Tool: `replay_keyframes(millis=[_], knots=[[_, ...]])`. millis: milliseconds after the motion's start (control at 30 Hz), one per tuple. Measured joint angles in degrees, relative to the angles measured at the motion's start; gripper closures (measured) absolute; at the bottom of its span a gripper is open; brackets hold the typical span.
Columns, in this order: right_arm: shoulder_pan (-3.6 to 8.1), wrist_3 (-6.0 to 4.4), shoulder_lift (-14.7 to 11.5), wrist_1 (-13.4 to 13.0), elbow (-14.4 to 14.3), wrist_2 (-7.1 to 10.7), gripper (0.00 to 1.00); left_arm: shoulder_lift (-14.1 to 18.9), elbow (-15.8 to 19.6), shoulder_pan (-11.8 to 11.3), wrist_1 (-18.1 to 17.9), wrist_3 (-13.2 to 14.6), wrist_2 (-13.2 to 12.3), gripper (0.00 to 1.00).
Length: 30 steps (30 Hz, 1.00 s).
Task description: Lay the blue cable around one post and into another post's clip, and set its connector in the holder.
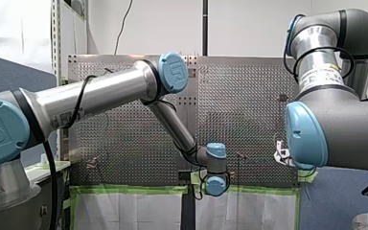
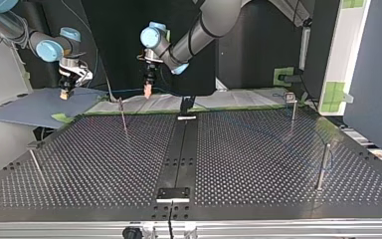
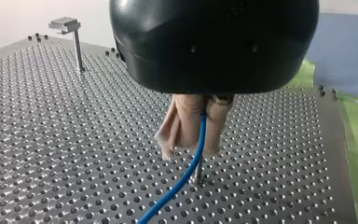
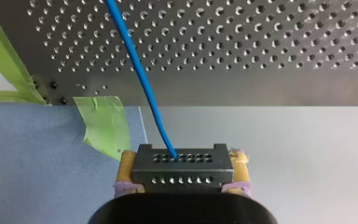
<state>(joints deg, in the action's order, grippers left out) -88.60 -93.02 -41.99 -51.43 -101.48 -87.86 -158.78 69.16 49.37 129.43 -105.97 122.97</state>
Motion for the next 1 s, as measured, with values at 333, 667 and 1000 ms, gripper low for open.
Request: replay_keyframes(millis=[333,667,1000], knots=[[-0.42,0.99,0.0,-0.4,0.0,1.54,1.0,0.0,-0.2,-1.2,-1.1,0.8,-1.0,0.96],[-0.53,0.95,0.0,-1.7,0.0,3.9,1.0,0.0,-1.6,-2.4,-0.6,4.8,-1.5,0.96],[0.79,-0.56,0.1,-1.4,0.0,4.02,1.0,0.0,-1.5,-2.5,0.5,4.4,-1.0,0.96]])
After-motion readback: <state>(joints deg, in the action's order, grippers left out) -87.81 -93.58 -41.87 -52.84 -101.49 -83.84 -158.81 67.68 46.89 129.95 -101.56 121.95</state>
